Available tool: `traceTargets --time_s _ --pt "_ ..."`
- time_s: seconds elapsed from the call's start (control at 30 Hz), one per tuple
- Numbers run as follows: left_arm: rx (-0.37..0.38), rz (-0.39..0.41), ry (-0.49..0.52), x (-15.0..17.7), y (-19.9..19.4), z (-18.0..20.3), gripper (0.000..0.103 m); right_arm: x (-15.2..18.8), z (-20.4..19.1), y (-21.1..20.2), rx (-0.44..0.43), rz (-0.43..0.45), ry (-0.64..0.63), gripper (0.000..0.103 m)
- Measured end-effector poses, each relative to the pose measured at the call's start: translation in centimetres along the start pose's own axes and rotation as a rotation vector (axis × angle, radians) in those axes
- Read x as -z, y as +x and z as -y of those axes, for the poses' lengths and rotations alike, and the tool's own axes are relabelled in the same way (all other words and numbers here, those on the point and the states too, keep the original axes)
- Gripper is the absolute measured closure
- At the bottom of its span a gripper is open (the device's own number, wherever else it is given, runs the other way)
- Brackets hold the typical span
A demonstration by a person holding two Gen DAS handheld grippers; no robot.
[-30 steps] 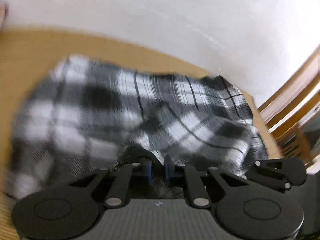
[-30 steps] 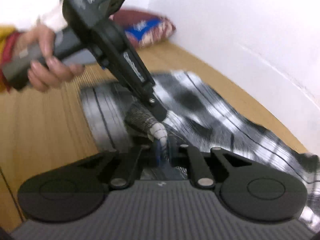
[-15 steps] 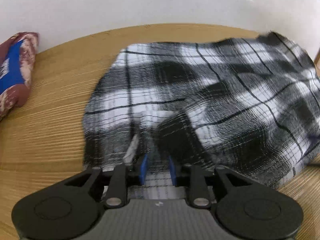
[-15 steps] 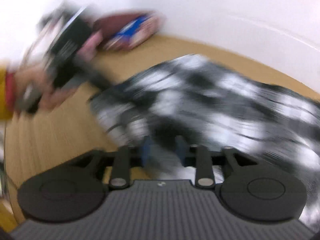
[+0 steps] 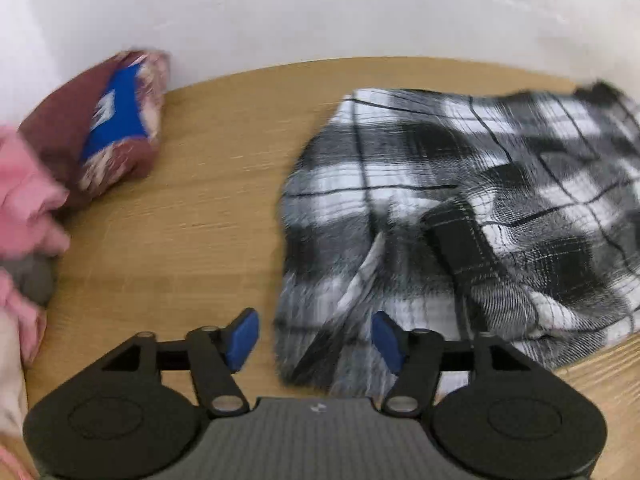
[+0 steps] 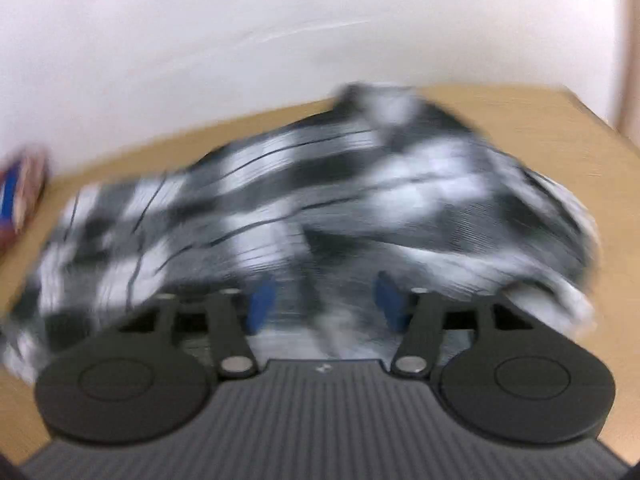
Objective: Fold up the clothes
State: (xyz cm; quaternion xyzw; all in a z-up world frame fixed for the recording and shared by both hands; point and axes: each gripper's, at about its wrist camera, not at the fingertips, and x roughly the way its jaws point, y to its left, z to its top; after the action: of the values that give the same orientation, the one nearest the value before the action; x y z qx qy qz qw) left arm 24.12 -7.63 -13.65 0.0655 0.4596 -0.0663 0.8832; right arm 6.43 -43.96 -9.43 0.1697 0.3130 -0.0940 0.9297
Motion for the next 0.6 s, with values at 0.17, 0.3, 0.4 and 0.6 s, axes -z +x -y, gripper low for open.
traceTargets --time_s 0.17,0.3,0.4,0.6 --pt "0.115 -0.041 -0.206 1.0 1.0 -2.4 0.032 2.6 10.1 -3.1 0.111 0.001 0.369 0.024" --pt "0.114 -0.1 -0.263 0.6 2.6 -2.2 0.032 3.5 12.1 -2.6 0.193 -0.024 0.334 0.024" --pt "0.083 -0.118 -0.226 0.1 3.2 -0.8 0.017 3.4 11.6 -1.6 0.21 -0.012 0.258 0.024" --pt "0.007 -0.136 -0.149 -2.1 4.2 2.3 0.007 1.8 9.9 1.5 0.202 0.027 0.151 0.024"
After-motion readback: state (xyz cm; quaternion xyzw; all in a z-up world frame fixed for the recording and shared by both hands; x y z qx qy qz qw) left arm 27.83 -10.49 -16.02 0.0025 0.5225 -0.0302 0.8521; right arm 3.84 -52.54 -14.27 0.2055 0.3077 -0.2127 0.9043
